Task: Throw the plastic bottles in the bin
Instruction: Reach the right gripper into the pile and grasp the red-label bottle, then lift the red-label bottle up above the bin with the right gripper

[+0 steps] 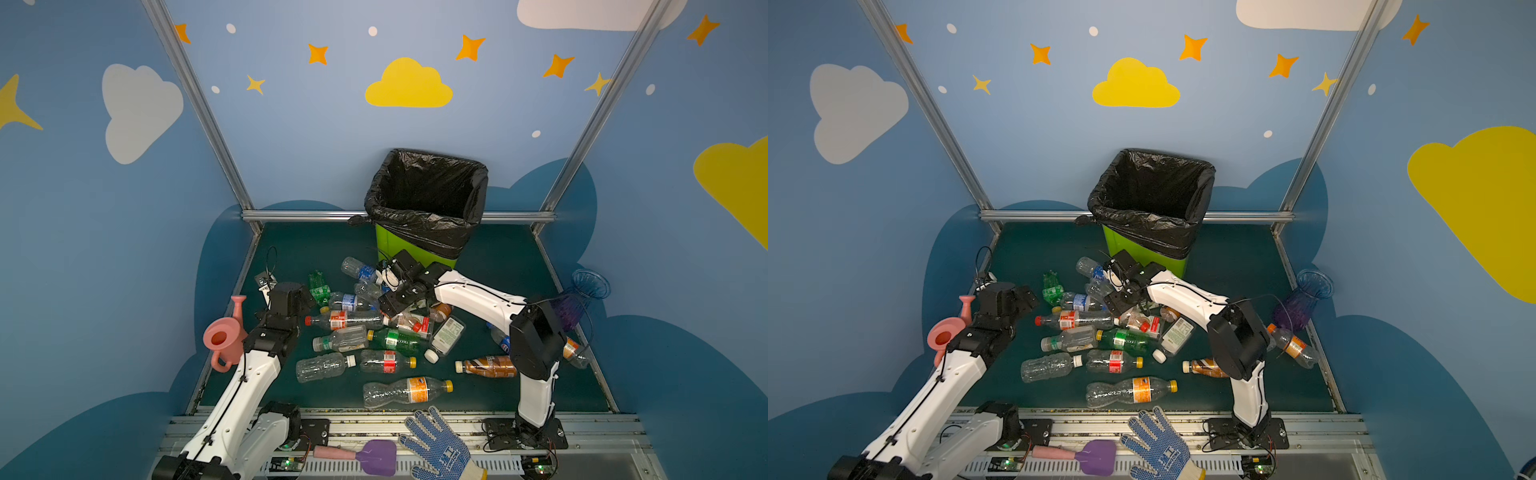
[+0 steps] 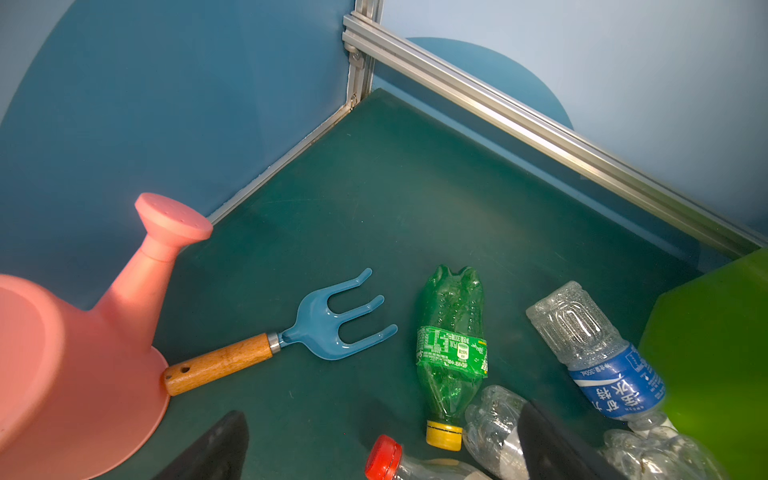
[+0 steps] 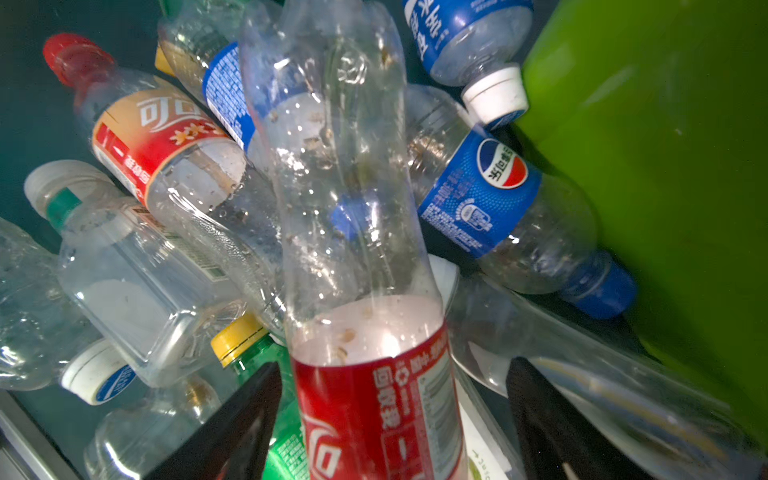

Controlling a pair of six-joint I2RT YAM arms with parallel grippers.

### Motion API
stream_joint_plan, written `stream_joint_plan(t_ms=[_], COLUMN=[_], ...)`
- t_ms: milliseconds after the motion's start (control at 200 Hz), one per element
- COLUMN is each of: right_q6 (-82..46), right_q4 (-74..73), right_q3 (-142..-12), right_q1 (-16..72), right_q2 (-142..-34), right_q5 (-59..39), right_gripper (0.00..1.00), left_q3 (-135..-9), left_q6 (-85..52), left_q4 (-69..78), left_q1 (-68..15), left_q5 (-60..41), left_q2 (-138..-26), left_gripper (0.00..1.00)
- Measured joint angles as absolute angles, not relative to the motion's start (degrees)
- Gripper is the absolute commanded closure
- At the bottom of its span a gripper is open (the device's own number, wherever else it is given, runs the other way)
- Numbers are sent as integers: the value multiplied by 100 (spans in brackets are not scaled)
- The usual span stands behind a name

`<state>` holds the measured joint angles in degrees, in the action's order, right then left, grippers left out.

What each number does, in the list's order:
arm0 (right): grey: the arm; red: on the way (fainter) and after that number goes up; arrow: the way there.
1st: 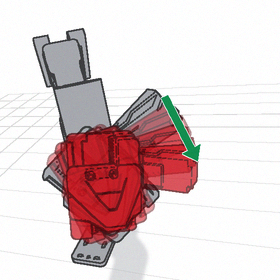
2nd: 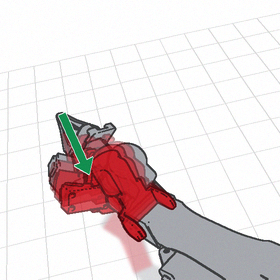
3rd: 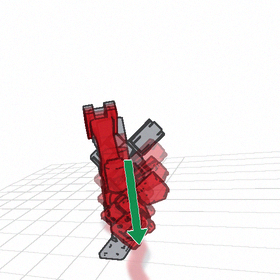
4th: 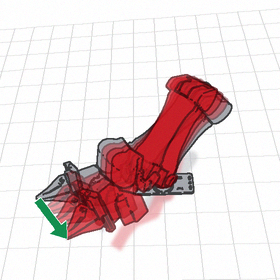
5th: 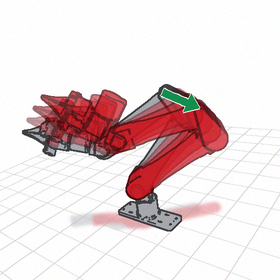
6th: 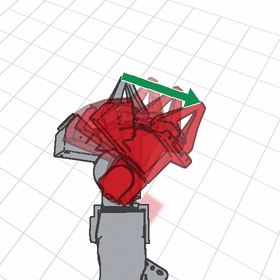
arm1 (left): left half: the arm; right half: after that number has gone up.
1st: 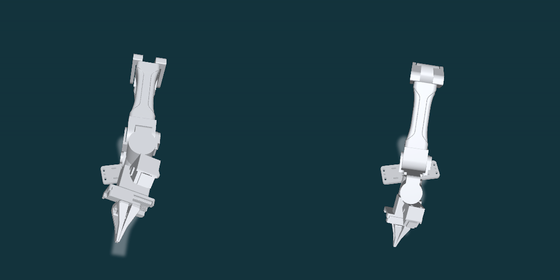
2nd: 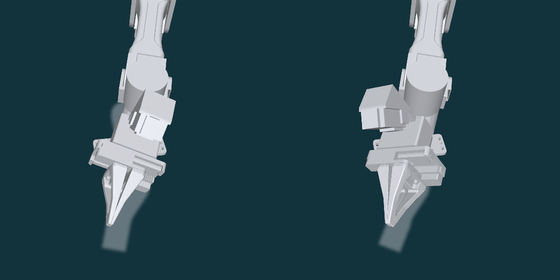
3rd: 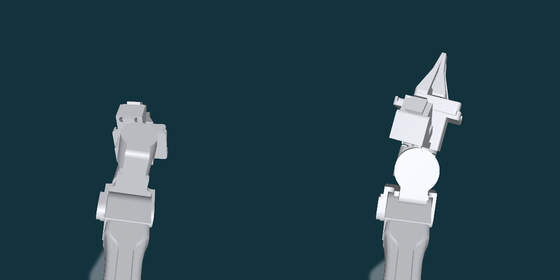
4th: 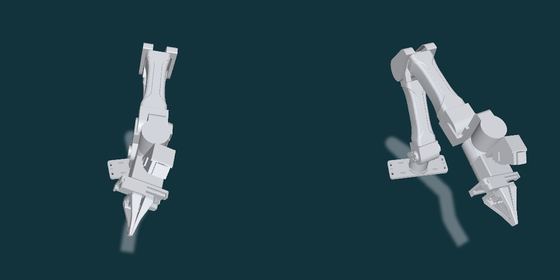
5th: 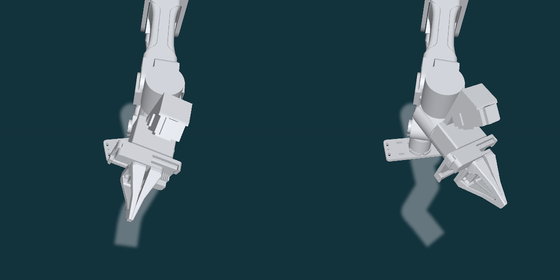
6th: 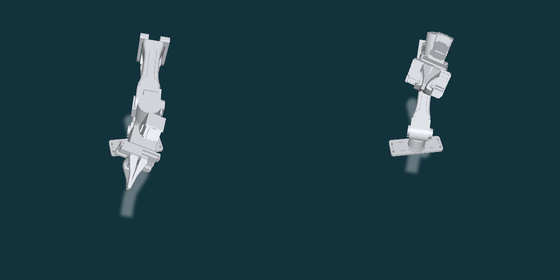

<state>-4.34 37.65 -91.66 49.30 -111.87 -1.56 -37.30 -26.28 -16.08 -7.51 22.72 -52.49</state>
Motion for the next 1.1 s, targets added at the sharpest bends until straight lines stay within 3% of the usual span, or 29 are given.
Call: stream_joint_plan(t_ms=[275,481,691,851,1101], right_q6=[-316,-298,-342,-360,180], right_q4=[4204,4344,4342,4143,3288], right_q3=[-9732,-9848,-9837,-9706,-9649], right_q1=[5035,5037,5037,5037,5048], right_q2=[-11749,-11791,-11535,-10405,-7614], right_q5=[-198,-244,-309,-309,283], right_gripper=[29,51,55,55,55], left_q3=[-3695,-3695,-3695,-3695,-3695], left_q6=[-2641,-2641,-2641,-2641,-2644], left_q4=[-1627,-1656,-1653,-1651,-1597], left_q1=[-749,-733,-722,-722,-722], left_q5=[2259,2259,2257,2248,2167], left_q2=[-5249,-5249,-5249,-5251,-5376], left_gripper=[0,0,0,0,0])
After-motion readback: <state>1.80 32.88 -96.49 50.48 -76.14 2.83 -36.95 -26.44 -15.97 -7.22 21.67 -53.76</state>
